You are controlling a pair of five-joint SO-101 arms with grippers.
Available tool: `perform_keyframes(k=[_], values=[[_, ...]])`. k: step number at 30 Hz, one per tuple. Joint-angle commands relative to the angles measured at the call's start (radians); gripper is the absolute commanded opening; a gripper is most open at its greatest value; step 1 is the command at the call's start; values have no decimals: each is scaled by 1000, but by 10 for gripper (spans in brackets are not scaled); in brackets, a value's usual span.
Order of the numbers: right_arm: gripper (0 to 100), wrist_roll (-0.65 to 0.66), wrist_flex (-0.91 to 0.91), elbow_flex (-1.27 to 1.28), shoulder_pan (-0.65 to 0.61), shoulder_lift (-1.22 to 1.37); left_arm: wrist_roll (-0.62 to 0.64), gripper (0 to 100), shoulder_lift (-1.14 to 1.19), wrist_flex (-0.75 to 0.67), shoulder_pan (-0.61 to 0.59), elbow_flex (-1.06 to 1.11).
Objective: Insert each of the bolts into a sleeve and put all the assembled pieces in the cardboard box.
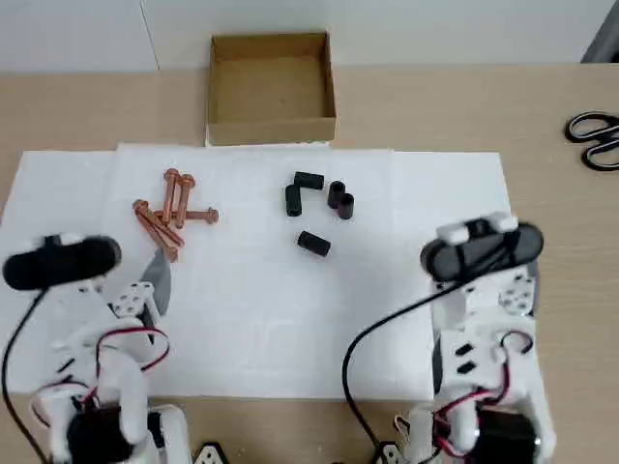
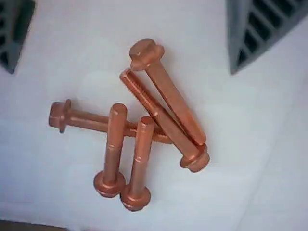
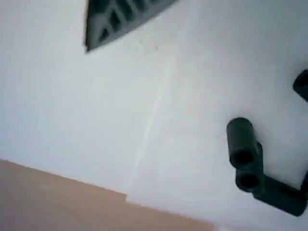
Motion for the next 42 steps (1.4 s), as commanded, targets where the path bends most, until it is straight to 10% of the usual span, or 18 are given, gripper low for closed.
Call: perform_keyframes(k=[1,10,20,42], values=[[250,-9,81,-249,4,329,-6,268,265,15,-3,-200],[250,-12,559,-941,-278,1081,-3,268,947,247,-2,-671],[250,-5,458,-1111,-447,1481,-2,268,1293,206,-40,-765],[247,31,82,-1129,-556,1908,0,266,1306,210,-196,-757]])
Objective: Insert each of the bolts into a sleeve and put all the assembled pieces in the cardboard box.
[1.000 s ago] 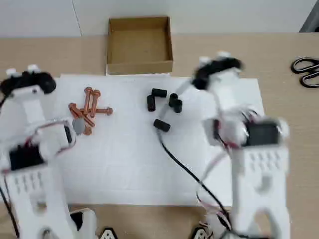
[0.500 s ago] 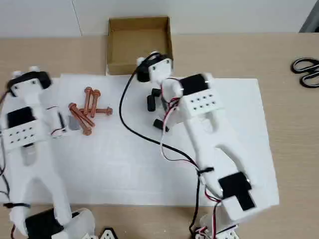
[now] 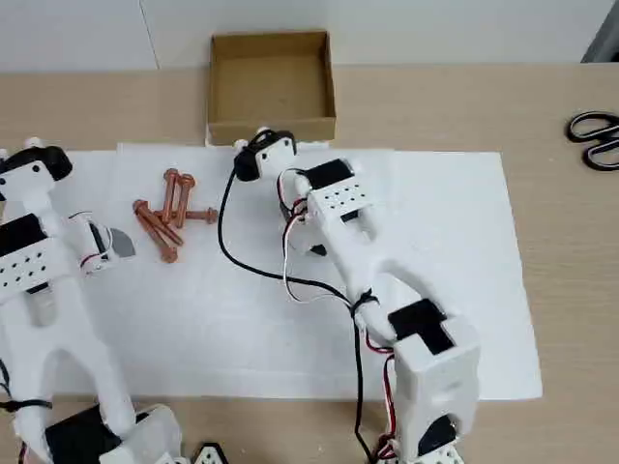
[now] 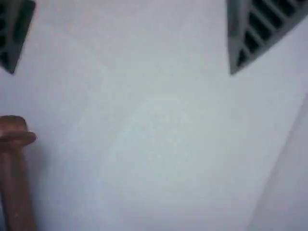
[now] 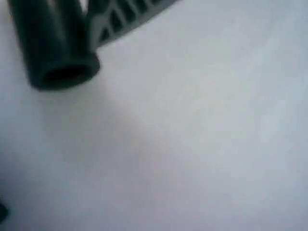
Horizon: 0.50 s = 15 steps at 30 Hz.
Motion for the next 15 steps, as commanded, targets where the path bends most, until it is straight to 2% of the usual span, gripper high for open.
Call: perform_keyframes(k=[1,12,15], values=[[247,12,-33,-46,-5,18,-5,266,-6,6,-3,-39],[244,11,-76,-51,-5,101,29,266,-2,6,-3,-39],[177,6,-74,-51,-5,107,29,266,-2,6,-3,-39]])
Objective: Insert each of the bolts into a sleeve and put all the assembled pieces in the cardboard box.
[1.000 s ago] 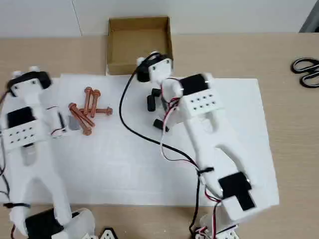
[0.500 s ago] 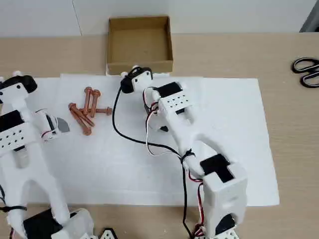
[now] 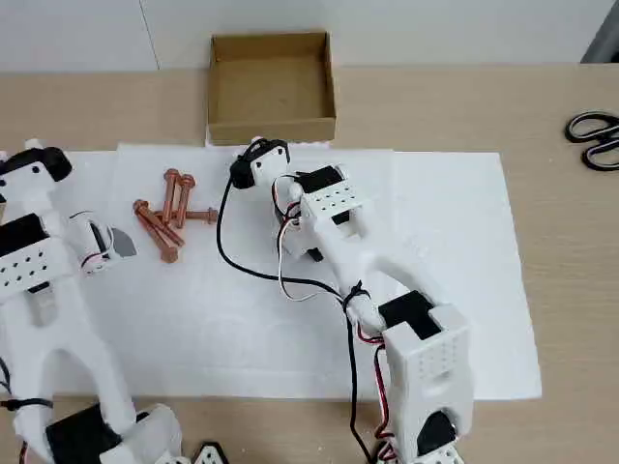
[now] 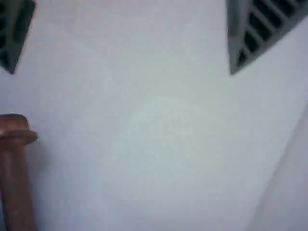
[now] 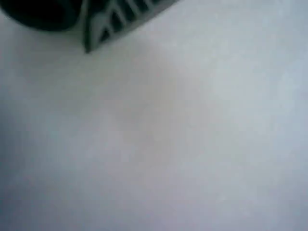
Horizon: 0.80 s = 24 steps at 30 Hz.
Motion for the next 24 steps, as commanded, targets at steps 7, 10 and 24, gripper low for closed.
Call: perform_keyframes(k=[7,10,24], values=[[18,-37,27,-29,5,-1,8,266,-5,3,-3,-39],[7,-40,36,-29,5,-13,8,266,-5,3,-2,-39],[6,-40,328,-38,59,-407,8,266,-9,12,0,-39]])
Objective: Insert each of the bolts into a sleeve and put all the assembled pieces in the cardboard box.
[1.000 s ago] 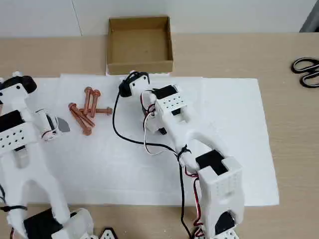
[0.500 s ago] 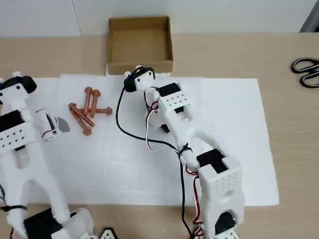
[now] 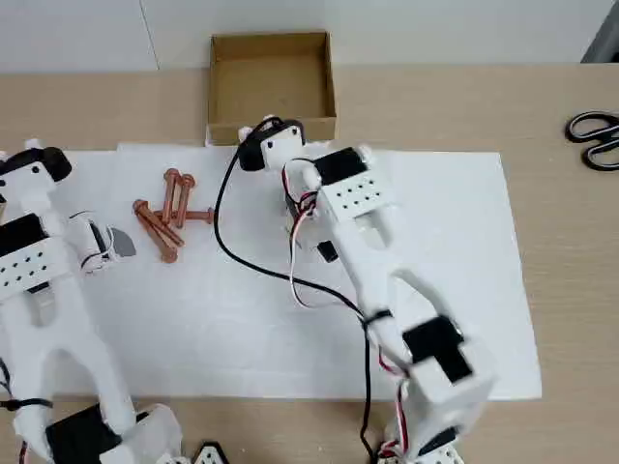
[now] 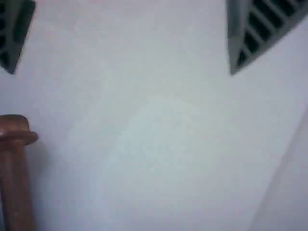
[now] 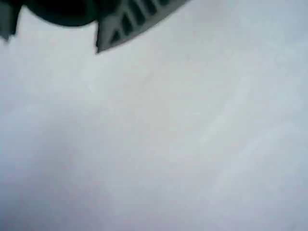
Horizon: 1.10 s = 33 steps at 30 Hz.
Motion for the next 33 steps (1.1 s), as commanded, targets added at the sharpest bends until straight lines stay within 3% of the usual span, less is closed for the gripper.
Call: perform_keyframes(k=[1,10,19,33], values=[[6,-12,44,-18,65,-97,8,266,-9,9,0,-39],[8,-9,4,66,248,58,8,266,-6,14,0,-39],[110,-14,-107,63,248,183,8,266,-9,14,0,-39],[117,-14,-42,63,246,194,5,266,-5,14,0,-39]])
